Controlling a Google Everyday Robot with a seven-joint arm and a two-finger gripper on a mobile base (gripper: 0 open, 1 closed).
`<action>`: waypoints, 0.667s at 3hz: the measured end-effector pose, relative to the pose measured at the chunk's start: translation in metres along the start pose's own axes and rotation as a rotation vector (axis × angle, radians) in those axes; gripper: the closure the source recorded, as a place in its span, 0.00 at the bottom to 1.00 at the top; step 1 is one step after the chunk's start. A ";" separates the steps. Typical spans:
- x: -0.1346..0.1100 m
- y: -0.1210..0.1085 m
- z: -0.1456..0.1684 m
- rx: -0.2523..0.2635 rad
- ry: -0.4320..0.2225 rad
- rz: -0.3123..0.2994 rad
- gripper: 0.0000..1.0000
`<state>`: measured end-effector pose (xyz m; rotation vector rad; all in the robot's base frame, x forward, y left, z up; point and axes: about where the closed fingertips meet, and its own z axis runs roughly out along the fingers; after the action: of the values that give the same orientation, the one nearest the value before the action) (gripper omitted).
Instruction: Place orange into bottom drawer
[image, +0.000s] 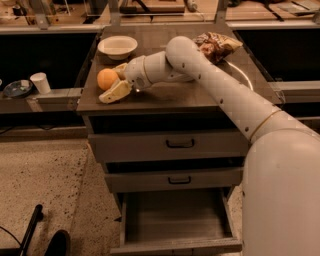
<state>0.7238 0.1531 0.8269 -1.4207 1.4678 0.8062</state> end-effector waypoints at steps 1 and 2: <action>0.000 0.000 0.000 0.000 0.000 0.000 0.72; -0.001 0.002 0.004 -0.017 -0.005 -0.002 0.96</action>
Offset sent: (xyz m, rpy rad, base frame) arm -0.0016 0.0031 0.0015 0.0070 0.0042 0.0275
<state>0.7220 0.1574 0.8264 -1.4316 1.4586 0.8219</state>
